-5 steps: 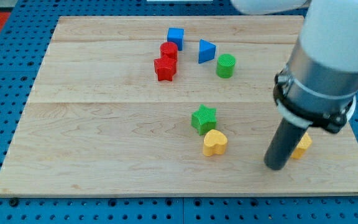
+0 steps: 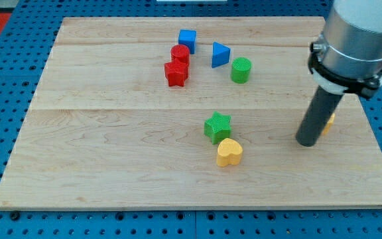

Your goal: Move the hexagon to the center right

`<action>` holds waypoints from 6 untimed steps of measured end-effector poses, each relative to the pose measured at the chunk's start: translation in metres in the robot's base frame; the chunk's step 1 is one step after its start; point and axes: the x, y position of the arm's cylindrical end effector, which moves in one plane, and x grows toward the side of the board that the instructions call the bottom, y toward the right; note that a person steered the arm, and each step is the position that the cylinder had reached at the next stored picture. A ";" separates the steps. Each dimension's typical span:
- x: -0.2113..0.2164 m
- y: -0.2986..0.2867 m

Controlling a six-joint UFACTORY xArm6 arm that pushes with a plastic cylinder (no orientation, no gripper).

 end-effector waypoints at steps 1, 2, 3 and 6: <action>-0.034 0.015; -0.054 0.005; -0.053 0.052; -0.096 0.078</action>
